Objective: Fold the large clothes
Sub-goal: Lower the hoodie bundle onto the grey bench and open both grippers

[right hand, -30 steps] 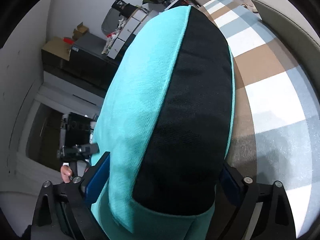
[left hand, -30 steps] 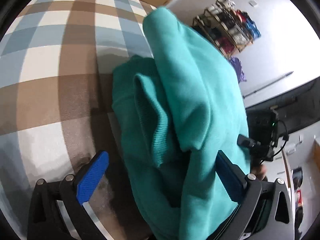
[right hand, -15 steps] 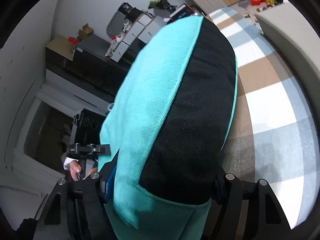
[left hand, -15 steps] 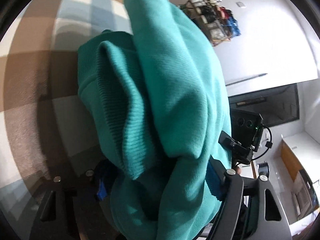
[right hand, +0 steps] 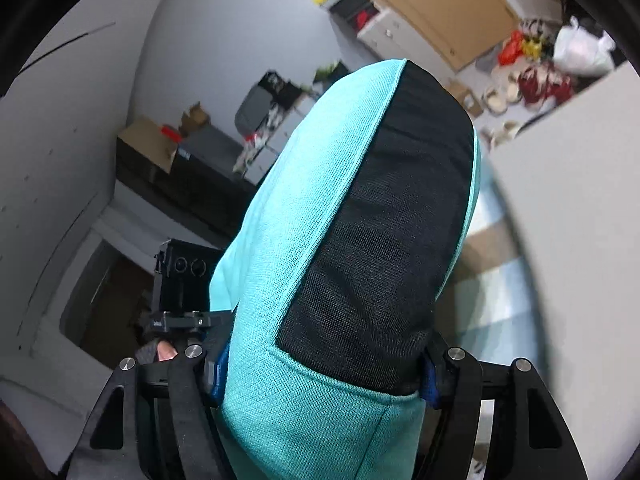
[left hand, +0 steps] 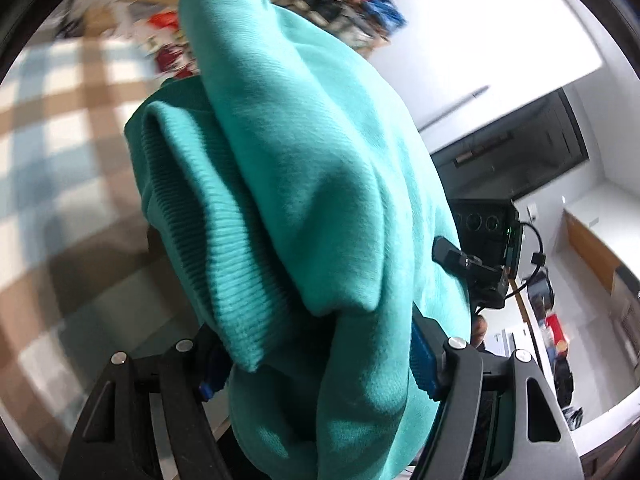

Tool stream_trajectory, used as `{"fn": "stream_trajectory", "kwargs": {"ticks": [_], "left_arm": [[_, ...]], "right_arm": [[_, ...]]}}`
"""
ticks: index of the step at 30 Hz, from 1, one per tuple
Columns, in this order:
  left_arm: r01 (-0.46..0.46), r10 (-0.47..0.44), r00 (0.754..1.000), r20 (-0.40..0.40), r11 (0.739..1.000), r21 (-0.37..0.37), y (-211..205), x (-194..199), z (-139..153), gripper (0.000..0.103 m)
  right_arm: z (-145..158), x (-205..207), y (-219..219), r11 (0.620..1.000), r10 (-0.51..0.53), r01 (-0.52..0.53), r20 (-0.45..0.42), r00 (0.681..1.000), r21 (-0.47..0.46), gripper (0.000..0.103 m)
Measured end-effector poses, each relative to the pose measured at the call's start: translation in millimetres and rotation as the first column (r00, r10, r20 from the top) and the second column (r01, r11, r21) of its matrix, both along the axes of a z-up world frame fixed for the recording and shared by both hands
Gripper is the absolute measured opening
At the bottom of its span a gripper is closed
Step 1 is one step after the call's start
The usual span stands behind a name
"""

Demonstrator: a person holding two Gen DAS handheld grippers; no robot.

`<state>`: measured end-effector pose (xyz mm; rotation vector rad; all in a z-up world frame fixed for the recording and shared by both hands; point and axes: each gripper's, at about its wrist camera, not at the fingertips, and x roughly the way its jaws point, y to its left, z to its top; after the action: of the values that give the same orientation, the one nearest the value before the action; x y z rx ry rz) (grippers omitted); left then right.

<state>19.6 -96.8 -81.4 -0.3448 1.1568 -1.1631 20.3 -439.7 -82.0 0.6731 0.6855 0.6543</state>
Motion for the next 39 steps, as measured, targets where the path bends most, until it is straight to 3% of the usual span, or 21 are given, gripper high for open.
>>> {"fn": "stream_trajectory", "kwargs": {"ticks": [4,8,11,13,15,16,18,20,21,22,23,24,26,27,29,31,32,34,36,39], "left_arm": [[0.053,-0.052,0.998,0.040,0.998,-0.025,-70,3,17,0.068],[0.035,-0.035,0.999,0.042,0.999,-0.015,-133,5,-10,0.068],[-0.022,0.023,1.000,-0.011,0.997,0.069,-171,5,-67,0.068],[-0.037,0.046,0.996,-0.079,0.993,0.110,-180,3,-106,0.068],[-0.025,0.034,0.990,-0.136,0.997,0.068,-175,-3,-124,0.068],[-0.024,0.033,0.990,-0.140,0.998,0.064,-169,-7,-124,0.068],[-0.040,0.046,0.995,-0.091,0.997,0.059,-152,-13,-114,0.068],[-0.086,0.083,0.996,0.043,0.993,0.081,-130,-21,-92,0.068],[-0.128,0.118,0.987,0.107,0.988,0.083,-124,-20,-79,0.068],[-0.173,0.158,0.969,0.189,0.983,0.066,-112,-23,-61,0.068],[-0.196,0.183,0.953,0.243,0.980,0.032,-103,-25,-45,0.069],[-0.218,0.206,0.932,0.298,0.976,0.005,-101,-24,-27,0.069],[-0.207,0.189,0.906,0.379,0.978,0.005,-118,-16,3,0.072],[-0.172,0.155,0.909,0.386,0.985,0.008,-134,-14,10,0.078],[-0.102,0.068,0.920,0.385,0.992,0.068,-159,-5,9,0.080],[-0.086,0.024,0.927,0.374,0.985,0.150,-183,4,-6,0.080],[-0.078,0.002,0.942,0.337,0.974,0.212,-201,9,-24,0.080],[-0.077,-0.010,0.961,0.275,0.949,0.306,-207,17,-50,0.080],[-0.096,0.006,0.967,0.257,0.936,0.339,-210,27,-74,0.080],[-0.116,0.040,0.957,0.287,0.961,0.251,-196,24,-76,0.081]], "right_arm": [[39,-3,-66,0.998,-0.057,0.058,0.008,0.998,-0.034,0.069],[45,11,-123,0.991,-0.098,0.093,-0.047,0.994,-0.091,0.070],[15,33,-166,0.971,-0.141,0.111,-0.135,0.981,-0.210,0.077],[-24,50,-192,0.928,-0.242,0.140,-0.273,0.931,-0.345,0.078],[-48,52,-212,0.909,-0.301,0.156,-0.350,0.887,-0.387,0.082],[-51,47,-216,0.912,-0.307,0.169,-0.347,0.886,-0.374,0.082],[-35,34,-210,0.882,-0.322,0.190,-0.257,0.911,-0.432,0.082],[-15,10,-203,0.809,-0.364,0.251,-0.117,0.924,-0.531,0.082],[-2,-5,-200,0.749,-0.415,0.321,-0.032,0.909,-0.580,0.082],[10,-24,-196,0.720,-0.455,0.395,0.041,0.889,-0.570,0.084],[15,-33,-196,0.736,-0.461,0.429,0.076,0.884,-0.523,0.084],[19,-51,-188,0.778,-0.446,0.442,0.103,0.889,-0.448,0.085],[16,-73,-163,0.811,-0.416,0.430,0.126,0.901,-0.398,0.085],[11,-81,-145,0.822,-0.383,0.407,0.142,0.913,-0.399,0.085],[-2,-88,-116,0.826,-0.332,0.367,0.157,0.930,-0.428,0.084],[-36,-87,-95,0.793,-0.332,0.329,0.089,0.939,-0.513,0.083],[-45,-82,-91,0.763,-0.354,0.333,0.073,0.932,-0.555,0.081],[-64,-83,-70,0.629,-0.367,0.347,0.128,0.921,-0.695,0.081],[-71,-88,-51,0.544,-0.352,0.346,0.166,0.921,-0.764,0.081],[-79,-91,-41,0.528,-0.355,0.356,0.180,0.917,-0.771,0.081]]}}
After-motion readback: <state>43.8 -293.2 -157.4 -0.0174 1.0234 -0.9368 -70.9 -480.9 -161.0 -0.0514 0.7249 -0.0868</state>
